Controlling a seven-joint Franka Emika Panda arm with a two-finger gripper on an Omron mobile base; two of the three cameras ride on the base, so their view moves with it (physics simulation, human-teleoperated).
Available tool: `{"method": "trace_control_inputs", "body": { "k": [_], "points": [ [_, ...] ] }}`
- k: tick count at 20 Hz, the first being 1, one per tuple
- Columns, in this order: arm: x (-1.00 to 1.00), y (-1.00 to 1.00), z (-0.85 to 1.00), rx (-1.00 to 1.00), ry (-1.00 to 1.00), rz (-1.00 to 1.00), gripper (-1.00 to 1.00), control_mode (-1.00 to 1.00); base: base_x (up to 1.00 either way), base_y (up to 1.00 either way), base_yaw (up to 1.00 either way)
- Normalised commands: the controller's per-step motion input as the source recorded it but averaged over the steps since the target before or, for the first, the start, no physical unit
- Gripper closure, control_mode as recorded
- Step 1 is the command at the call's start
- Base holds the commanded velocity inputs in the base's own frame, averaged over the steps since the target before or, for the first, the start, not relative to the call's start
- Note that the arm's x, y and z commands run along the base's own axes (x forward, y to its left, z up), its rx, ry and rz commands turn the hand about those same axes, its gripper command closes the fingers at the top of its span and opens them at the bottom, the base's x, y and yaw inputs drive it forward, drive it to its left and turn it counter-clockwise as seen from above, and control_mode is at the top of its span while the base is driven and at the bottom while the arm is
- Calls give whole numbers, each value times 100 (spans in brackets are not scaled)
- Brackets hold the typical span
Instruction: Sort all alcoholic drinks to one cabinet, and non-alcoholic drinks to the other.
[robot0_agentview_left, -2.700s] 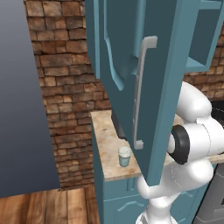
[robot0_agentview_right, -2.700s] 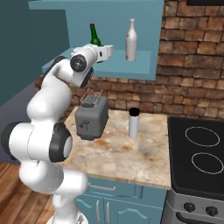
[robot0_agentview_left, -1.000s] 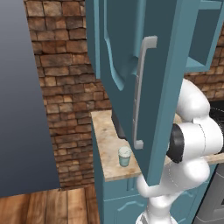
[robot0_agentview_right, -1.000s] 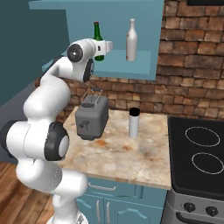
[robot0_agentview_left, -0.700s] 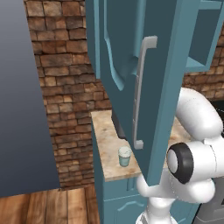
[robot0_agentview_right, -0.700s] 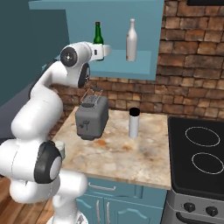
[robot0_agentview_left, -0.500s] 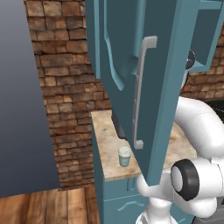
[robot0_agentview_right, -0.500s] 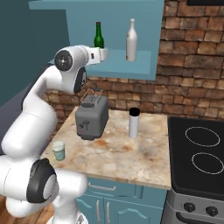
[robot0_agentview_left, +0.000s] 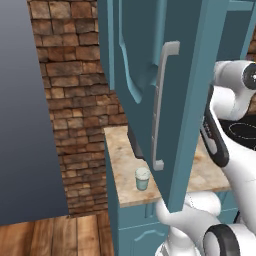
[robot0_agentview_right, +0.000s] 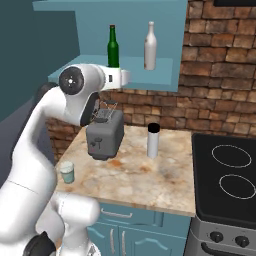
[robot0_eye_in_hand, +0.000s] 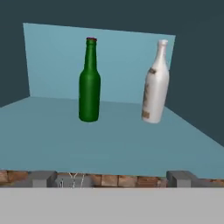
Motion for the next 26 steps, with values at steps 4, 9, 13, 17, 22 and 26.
{"method": "trace_control_inputs", "body": {
  "k": [4,9,13,17,22,26],
  "points": [
    [-71,-96,-60,5,4,4,-100,-100,0,0,0],
    [-28,-90,-83,7,0,16,-100,-100,0,0,0],
    [2,-72,-78,2,0,26,-100,-100,0,0,0],
    [33,-51,-60,0,0,27,-100,-100,0,0,0],
    [39,-24,-61,0,0,32,-100,-100,0,0,0],
    [44,-11,-60,-3,0,37,-100,-100,0,0,0]
  ]
}}
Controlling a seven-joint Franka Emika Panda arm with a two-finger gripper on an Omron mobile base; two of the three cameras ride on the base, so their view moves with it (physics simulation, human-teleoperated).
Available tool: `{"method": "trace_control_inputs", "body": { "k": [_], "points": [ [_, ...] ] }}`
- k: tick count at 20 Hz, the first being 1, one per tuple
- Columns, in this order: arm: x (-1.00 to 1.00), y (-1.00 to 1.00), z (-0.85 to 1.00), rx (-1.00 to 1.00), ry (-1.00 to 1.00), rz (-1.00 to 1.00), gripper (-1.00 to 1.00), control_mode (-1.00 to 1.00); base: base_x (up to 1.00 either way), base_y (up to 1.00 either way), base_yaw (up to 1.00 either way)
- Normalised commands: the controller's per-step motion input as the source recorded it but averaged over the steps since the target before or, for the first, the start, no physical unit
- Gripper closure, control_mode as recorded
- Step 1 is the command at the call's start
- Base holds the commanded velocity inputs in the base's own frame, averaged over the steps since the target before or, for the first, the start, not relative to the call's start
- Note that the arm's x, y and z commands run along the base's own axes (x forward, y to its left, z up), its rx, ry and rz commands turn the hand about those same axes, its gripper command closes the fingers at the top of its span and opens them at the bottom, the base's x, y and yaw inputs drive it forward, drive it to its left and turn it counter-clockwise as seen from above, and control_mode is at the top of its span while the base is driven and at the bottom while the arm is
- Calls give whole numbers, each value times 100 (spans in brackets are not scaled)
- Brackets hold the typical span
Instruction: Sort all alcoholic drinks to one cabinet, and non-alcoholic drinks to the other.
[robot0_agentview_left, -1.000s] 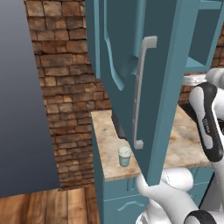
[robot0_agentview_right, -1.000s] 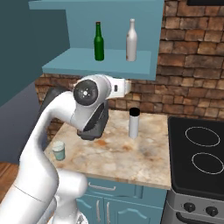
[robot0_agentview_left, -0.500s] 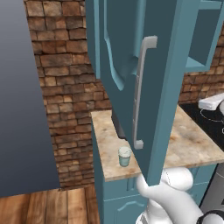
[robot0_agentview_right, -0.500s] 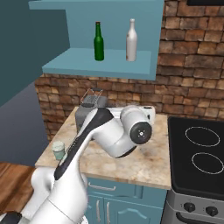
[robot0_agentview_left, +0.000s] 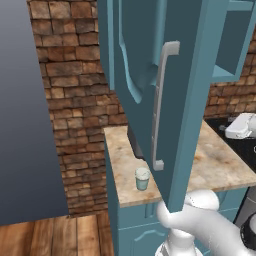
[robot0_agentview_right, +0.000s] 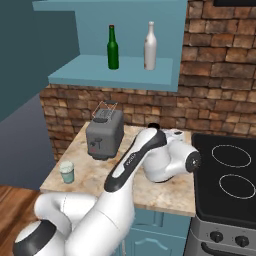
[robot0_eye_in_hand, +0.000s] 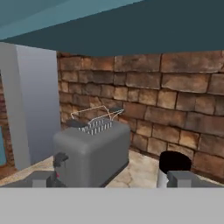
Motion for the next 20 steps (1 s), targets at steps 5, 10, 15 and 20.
{"method": "trace_control_inputs", "body": {
  "k": [5,10,15,20],
  "points": [
    [40,-2,-34,-1,2,28,-100,-100,0,0,0],
    [26,-5,-19,0,2,2,-100,-100,0,0,0],
    [16,-2,-17,0,0,0,-100,-100,0,0,0],
    [6,14,-31,0,0,0,-100,-100,0,0,0]
  ]
}}
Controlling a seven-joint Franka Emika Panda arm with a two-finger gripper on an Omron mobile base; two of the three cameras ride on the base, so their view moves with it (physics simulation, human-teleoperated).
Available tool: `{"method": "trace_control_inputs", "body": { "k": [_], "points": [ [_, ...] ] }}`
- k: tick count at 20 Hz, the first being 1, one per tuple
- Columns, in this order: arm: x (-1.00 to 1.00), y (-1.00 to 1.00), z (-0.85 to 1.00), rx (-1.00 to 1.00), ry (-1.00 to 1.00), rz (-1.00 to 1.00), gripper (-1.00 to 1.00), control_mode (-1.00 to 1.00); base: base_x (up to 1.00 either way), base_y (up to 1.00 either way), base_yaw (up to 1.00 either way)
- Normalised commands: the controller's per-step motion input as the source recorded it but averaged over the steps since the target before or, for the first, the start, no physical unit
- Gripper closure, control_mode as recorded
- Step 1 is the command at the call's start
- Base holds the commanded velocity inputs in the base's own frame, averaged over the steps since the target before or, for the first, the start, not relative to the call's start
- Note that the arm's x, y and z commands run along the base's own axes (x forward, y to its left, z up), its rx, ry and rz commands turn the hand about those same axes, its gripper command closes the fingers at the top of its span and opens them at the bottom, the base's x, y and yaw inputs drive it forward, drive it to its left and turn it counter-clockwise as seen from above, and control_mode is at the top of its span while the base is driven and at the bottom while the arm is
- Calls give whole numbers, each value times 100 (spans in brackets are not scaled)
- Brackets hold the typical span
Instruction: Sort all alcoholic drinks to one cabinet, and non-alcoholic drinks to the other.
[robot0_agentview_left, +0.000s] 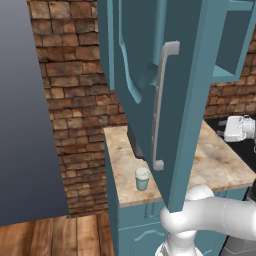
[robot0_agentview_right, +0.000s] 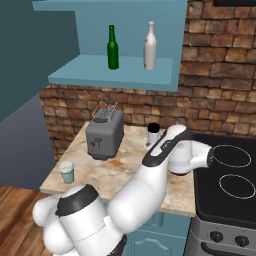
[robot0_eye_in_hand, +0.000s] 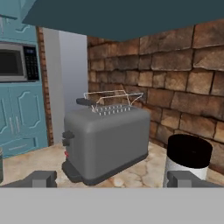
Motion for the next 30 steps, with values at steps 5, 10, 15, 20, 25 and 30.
{"method": "trace_control_inputs", "body": {
  "k": [5,10,15,20,25,30],
  "points": [
    [15,22,-21,0,0,0,-100,-100,0,0,0],
    [33,22,-9,-1,5,0,-100,-100,0,0,0],
    [30,1,-10,0,6,0,-100,-100,0,0,0],
    [12,0,-15,0,3,0,-100,-100,0,0,0],
    [25,0,-19,0,5,0,-100,-100,0,0,0],
    [22,0,-14,0,3,0,-100,-100,0,0,0]
  ]
}}
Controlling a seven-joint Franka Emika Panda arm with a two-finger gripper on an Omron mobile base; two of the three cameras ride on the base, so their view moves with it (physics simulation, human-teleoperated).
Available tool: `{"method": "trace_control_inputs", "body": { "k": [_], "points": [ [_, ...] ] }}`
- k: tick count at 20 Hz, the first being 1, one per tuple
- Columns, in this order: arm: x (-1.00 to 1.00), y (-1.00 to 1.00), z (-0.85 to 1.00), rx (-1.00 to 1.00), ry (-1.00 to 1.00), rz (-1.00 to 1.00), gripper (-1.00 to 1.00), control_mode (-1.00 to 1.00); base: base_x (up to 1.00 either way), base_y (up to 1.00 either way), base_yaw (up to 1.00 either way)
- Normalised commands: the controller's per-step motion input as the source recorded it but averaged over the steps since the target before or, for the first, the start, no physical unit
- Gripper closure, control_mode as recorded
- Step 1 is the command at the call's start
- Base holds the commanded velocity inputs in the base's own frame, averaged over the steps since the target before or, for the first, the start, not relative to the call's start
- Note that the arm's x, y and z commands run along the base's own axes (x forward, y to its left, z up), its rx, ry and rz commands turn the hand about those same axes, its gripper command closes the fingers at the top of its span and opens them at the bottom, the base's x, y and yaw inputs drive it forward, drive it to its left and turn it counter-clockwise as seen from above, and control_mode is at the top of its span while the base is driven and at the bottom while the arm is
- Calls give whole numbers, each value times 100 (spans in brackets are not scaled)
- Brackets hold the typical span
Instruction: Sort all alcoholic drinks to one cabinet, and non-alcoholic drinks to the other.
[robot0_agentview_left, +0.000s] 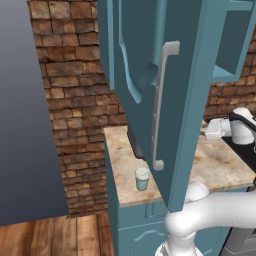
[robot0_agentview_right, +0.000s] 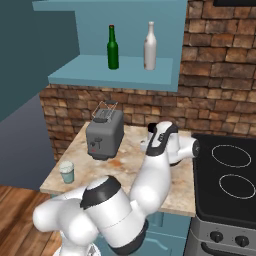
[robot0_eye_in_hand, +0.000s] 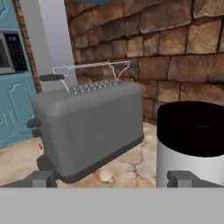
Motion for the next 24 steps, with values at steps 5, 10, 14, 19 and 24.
{"method": "trace_control_inputs", "body": {
  "k": [5,10,14,19,24],
  "points": [
    [13,-2,-9,0,0,0,-100,-100,0,0,0],
    [8,-26,-9,0,0,0,-100,-100,0,0,0],
    [14,-20,-12,0,0,0,-100,-100,0,0,0],
    [36,-1,-13,0,0,0,-100,-100,0,0,0],
    [33,0,-7,0,0,0,-100,-100,0,0,0]
  ]
}}
